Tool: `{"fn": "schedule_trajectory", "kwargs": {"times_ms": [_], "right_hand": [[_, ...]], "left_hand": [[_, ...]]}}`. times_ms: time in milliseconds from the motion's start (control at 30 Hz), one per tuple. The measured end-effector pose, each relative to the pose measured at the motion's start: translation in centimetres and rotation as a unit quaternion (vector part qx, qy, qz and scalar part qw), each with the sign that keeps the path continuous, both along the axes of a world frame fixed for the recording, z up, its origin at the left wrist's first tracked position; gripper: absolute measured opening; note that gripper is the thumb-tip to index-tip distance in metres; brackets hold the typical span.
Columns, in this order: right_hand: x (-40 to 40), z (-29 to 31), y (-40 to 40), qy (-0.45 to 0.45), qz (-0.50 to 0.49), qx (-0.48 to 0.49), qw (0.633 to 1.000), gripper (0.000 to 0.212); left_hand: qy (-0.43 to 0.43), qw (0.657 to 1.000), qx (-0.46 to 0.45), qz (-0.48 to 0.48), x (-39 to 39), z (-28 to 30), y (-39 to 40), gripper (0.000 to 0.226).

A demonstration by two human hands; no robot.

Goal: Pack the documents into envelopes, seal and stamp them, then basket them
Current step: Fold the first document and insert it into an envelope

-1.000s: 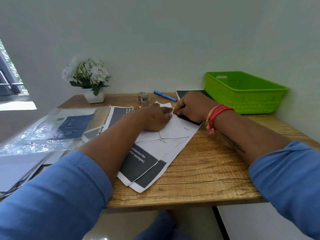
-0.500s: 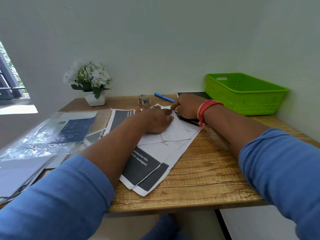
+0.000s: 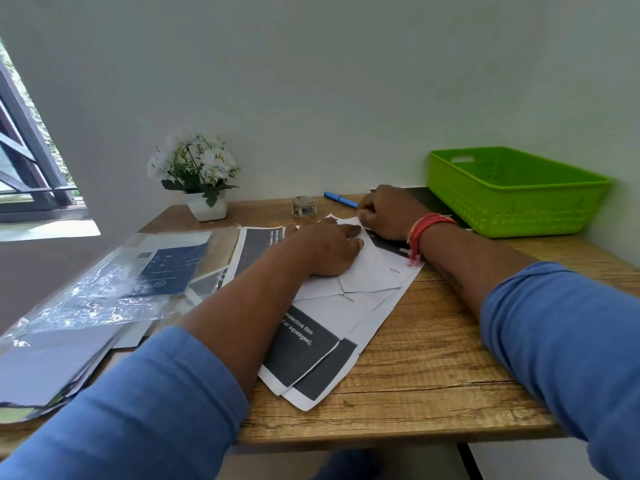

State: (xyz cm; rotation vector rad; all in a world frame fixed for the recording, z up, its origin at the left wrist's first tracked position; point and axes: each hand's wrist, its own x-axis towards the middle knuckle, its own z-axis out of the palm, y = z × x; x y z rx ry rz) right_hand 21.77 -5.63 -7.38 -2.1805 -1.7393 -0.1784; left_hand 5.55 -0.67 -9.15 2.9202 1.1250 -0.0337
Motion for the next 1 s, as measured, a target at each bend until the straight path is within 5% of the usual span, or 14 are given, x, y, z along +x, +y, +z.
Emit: {"fn": "schedule_trajectory", "kwargs": {"times_ms": [267,500,733,867,1000], "right_hand": [[0.0,-0.3,1.0,0.127,0.003,0.02,0.992,0.008],[0.1,0.5,0.3,0.196,-0.029,0.17,0.965,0.013],[-0.2,1.7,-1.4,0.285,-0.024,0.031,0.958,0.061],[-0.8,2.5,-2.1,0.237,-0.051,0.048,0.969,0.061],[-1.8,1.7,-2.3,0.415,-0.021,0.119,0.902,0.038]], "left_hand": [[-0.024,0.999,-0.01,-0.018,-0.5,1.0,-1.2,0.054],[-0.112,0.993,0.04,-0.008,-0.7,1.3,-0.8,0.038],[-0.122,0.992,0.033,-0.013,-0.8,1.3,-0.9,0.038],[-0.172,0.984,0.017,-0.028,-0.9,1.1,-0.8,0.033],[-0.279,0.96,-0.032,0.001,-1.0,1.3,-1.3,0.03]]}}
